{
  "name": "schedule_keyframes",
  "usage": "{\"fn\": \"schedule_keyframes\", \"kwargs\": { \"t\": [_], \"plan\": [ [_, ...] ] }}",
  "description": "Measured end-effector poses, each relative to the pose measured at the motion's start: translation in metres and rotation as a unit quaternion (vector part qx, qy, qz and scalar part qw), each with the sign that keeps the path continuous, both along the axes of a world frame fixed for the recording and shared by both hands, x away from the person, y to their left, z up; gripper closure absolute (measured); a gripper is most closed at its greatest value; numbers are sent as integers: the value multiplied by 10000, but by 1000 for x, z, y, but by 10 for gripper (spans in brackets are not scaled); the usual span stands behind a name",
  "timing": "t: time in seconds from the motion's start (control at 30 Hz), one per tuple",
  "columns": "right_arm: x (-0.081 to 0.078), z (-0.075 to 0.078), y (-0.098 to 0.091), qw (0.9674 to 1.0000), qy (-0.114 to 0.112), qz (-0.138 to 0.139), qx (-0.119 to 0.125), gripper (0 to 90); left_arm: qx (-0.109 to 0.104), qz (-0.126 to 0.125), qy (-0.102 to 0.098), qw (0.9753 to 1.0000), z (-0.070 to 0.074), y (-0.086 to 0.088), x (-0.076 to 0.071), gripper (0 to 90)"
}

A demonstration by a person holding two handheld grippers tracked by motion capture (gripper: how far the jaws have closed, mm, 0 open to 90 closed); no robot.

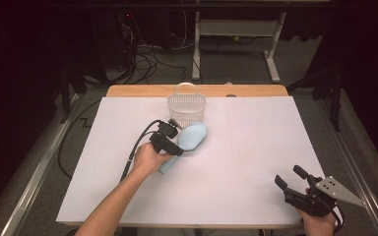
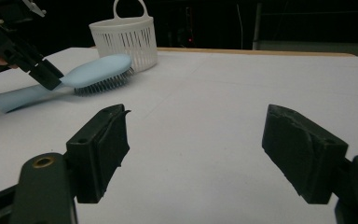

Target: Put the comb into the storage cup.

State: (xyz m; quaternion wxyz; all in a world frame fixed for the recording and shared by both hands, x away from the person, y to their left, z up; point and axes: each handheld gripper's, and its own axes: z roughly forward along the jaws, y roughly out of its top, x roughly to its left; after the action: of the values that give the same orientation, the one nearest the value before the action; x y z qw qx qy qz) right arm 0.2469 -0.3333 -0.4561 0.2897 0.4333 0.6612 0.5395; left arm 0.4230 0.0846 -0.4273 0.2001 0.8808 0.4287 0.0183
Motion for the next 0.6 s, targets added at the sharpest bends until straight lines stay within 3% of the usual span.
{"fn": "schedule_keyframes", "kwargs": {
  "t": [0.07, 0.1, 0.13, 0.6],
  "plan": [
    [0, 0, 0, 10000, -1, 1, -2, 230, 70, 17, -13, 10000, -3, -3, 1, 503],
    [0, 0, 0, 10000, 0, -4, -3, 230, 115, 43, 1, 9999, -5, -4, 2, 434],
    [0, 0, 0, 10000, -1, -5, -2, 230, 132, 51, 3, 9999, -6, -5, 2, 429],
    [0, 0, 0, 10000, 9, 1, 2, 231, 177, 142, -18, 9997, -16, -13, 5, 454]
  ]
}}
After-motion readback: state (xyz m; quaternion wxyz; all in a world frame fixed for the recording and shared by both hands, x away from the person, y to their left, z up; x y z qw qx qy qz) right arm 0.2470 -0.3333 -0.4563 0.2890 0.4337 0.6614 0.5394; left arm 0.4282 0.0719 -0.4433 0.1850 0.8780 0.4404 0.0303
